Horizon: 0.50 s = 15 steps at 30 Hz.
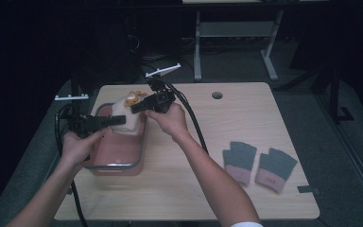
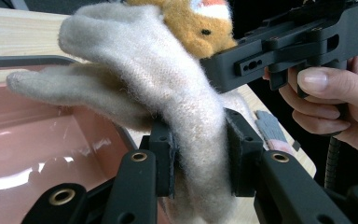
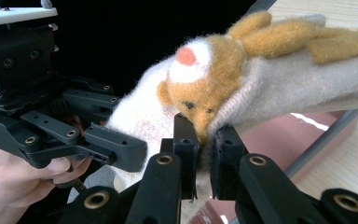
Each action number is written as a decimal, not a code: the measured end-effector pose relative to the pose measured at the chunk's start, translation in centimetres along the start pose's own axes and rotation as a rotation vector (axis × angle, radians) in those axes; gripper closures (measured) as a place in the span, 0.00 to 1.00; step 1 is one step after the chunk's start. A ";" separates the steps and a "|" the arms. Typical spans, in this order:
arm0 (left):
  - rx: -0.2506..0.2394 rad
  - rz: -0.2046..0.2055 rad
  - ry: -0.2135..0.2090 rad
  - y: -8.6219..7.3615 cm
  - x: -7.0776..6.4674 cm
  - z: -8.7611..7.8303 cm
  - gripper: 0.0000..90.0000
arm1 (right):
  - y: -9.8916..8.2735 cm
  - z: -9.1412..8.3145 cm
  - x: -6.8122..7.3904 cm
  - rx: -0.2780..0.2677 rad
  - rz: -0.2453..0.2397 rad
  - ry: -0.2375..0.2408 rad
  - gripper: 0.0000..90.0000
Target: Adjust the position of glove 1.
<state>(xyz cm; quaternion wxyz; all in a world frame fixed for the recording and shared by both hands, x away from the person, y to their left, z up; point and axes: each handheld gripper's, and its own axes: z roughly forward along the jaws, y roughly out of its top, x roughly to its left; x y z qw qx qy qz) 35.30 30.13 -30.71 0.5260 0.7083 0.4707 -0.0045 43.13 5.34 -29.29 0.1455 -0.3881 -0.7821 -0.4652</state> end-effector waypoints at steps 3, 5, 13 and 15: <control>0.002 0.000 0.002 -0.1 0.2 -0.2 0.76 | 0.1 0.3 0.0 0.007 0.002 0.003 0.92; 0.000 0.000 0.004 -0.2 0.5 -0.3 0.76 | 0.2 0.6 0.1 0.011 0.003 0.004 0.92; 0.000 -0.017 0.008 -0.6 1.2 -0.5 0.76 | 0.2 1.7 -0.1 0.027 0.005 0.006 0.92; -0.001 -0.024 0.011 -0.7 1.4 -0.6 0.76 | 0.2 1.9 -0.1 0.032 0.009 0.007 0.92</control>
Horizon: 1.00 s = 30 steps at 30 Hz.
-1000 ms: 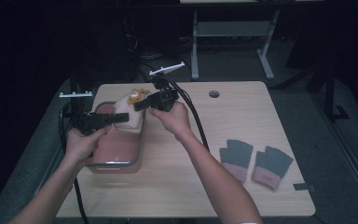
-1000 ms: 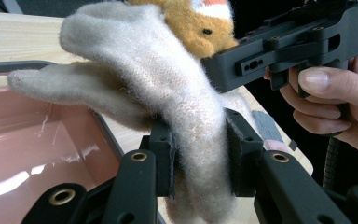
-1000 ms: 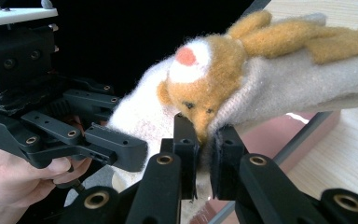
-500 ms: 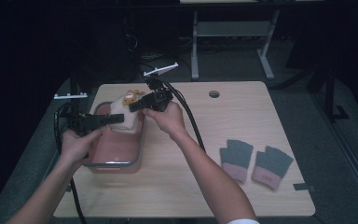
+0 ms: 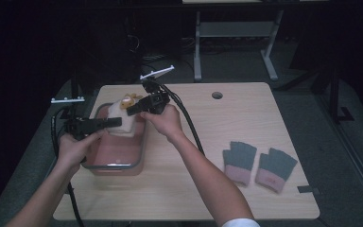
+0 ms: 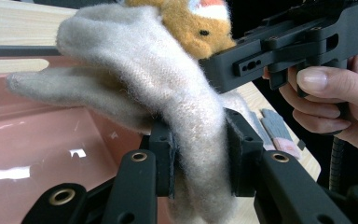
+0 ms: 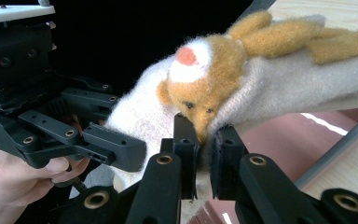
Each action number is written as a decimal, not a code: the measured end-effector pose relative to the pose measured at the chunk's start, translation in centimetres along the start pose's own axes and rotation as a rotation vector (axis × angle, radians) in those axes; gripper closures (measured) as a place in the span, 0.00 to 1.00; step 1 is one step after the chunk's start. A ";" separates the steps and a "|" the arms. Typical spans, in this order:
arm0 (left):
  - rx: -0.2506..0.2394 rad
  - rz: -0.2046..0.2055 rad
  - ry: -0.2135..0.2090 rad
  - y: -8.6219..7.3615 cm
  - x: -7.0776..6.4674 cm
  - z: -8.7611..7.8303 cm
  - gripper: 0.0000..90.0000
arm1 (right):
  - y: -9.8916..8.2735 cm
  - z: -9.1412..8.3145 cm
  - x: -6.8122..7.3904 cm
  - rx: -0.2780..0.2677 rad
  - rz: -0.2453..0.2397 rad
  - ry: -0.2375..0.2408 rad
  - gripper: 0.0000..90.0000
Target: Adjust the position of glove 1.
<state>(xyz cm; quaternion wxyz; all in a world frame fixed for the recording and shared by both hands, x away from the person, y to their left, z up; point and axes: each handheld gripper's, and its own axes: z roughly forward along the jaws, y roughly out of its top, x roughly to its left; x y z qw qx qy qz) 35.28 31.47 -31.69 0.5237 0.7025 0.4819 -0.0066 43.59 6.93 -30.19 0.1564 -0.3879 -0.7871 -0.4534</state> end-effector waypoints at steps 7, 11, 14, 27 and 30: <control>0.005 -0.012 0.014 -0.5 0.7 -0.4 0.76 | -0.1 1.4 -0.2 0.012 0.008 0.017 0.92; 0.009 -0.022 0.023 -0.8 1.3 -0.6 0.76 | -0.1 2.2 -0.3 0.022 0.013 0.022 0.92; 0.017 -0.027 0.030 -0.9 1.6 -0.7 0.76 | -0.1 2.6 -0.4 0.029 0.015 0.023 0.92; 0.050 -0.056 0.053 -2.1 2.8 -0.1 0.76 | -0.9 4.6 -1.6 0.066 0.036 0.028 0.92; 0.063 -0.057 0.060 -2.4 3.1 0.1 0.76 | -1.1 5.0 -1.9 0.071 0.049 0.027 0.92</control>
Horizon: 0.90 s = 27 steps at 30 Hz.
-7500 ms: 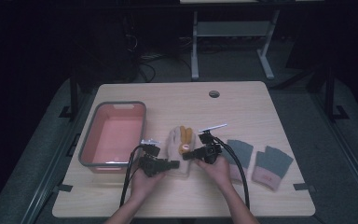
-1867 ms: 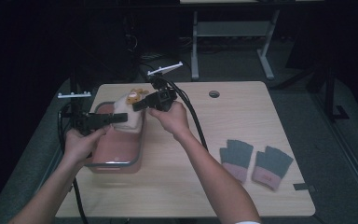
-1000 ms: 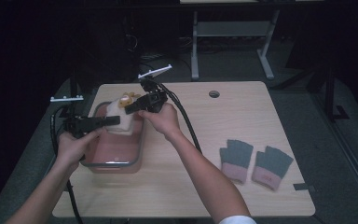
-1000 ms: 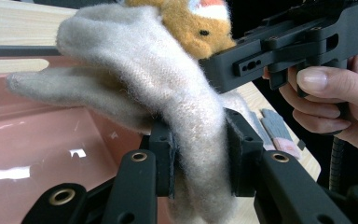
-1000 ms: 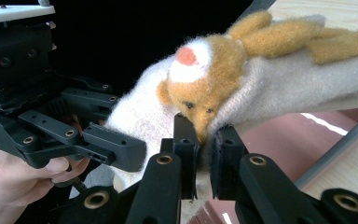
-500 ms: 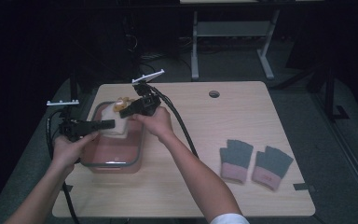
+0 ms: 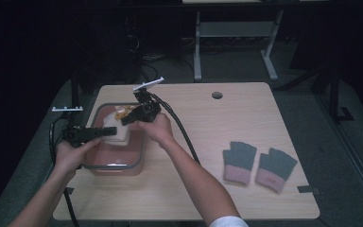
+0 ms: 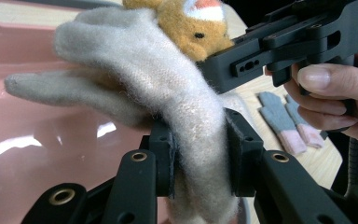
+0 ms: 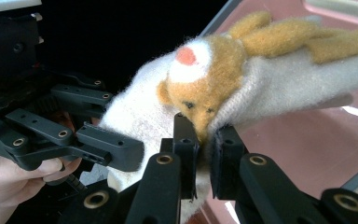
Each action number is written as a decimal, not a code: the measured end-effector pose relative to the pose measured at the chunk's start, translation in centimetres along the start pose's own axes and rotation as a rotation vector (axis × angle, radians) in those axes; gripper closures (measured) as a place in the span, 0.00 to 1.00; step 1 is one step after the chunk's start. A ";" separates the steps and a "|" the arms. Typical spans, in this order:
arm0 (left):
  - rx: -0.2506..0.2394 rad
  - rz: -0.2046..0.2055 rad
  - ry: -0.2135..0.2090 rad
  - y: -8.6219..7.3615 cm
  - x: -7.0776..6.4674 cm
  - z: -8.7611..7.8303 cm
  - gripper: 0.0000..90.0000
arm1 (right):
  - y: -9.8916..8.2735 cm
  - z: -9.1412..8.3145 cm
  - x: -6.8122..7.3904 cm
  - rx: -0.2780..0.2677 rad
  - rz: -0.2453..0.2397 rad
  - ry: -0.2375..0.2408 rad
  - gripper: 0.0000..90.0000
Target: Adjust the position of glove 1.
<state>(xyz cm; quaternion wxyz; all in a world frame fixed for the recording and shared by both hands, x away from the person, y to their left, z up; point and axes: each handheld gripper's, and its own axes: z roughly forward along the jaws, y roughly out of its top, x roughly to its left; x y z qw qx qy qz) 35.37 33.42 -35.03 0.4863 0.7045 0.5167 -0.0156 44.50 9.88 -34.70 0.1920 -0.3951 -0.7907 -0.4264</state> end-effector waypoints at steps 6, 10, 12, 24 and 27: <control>0.016 -0.015 0.002 -0.6 0.6 0.4 0.76 | -0.4 0.9 -0.7 0.011 0.015 0.002 0.92; 0.048 -0.019 0.013 -1.1 1.2 1.0 0.76 | -1.0 1.5 -1.3 0.026 0.037 0.003 0.92; 0.057 -0.018 0.022 -1.3 1.3 1.1 0.76 | -1.2 2.1 -1.7 0.038 0.040 0.000 0.92; 0.139 -0.045 0.092 -2.4 2.6 2.2 0.76 | -1.8 4.5 -2.8 0.113 0.052 -0.025 0.91; 0.154 -0.048 0.113 -2.5 2.8 2.3 0.76 | -1.8 4.7 -2.7 0.123 0.056 -0.039 0.90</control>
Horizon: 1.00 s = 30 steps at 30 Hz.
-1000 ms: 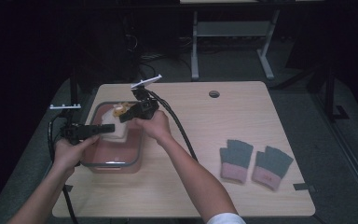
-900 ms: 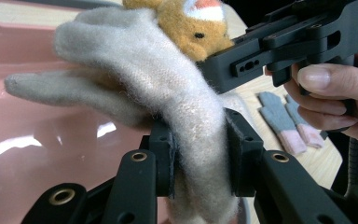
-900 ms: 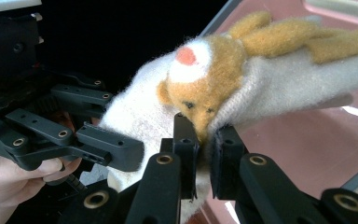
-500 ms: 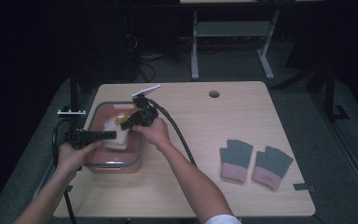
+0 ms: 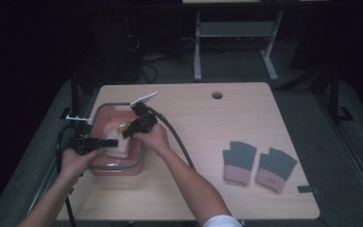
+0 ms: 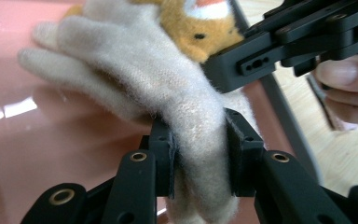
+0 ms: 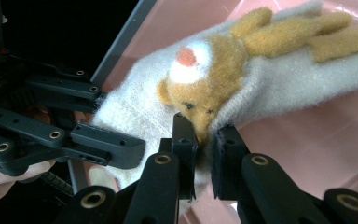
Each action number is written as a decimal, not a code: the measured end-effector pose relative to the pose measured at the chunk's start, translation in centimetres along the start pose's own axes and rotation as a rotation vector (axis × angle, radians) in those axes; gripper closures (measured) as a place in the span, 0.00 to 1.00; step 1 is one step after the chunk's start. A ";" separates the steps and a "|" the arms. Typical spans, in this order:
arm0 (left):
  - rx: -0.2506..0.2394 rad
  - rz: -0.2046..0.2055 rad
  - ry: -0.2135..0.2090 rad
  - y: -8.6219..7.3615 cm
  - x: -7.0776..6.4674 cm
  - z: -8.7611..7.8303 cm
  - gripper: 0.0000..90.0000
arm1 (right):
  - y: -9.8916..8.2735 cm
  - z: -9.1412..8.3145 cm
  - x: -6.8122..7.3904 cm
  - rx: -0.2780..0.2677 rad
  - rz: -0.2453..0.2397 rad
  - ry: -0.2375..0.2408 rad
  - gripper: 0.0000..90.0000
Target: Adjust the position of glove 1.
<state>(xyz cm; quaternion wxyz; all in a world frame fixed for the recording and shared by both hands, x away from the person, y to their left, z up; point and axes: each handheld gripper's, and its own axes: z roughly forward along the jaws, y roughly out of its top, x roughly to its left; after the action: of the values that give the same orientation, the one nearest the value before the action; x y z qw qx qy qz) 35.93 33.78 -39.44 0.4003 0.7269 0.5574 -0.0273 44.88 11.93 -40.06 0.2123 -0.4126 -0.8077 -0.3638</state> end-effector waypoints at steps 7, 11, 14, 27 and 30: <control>0.041 0.003 0.063 -0.2 0.0 0.4 0.76 | 0.2 0.3 0.5 0.021 -0.041 -0.051 0.87; 0.075 0.015 0.102 -0.2 -0.1 0.7 0.75 | 0.1 0.1 0.7 0.034 -0.057 -0.084 0.83; 0.077 0.010 0.105 -0.2 -0.1 0.7 0.75 | 0.2 -0.5 0.7 0.023 -0.057 -0.096 0.79; 0.132 0.008 0.141 -0.3 0.2 0.9 0.68 | 0.3 -3.3 0.5 -0.033 -0.052 -0.113 0.79; 0.110 -0.006 0.152 0.0 0.2 0.3 0.59 | 0.3 -3.8 0.6 -0.043 -0.052 -0.106 0.79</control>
<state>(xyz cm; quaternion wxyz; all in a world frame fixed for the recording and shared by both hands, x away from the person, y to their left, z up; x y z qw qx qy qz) 36.14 33.73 -39.75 0.3161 0.7461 0.5860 -0.0038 44.93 9.48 -37.13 0.1508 -0.4147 -0.8203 -0.3639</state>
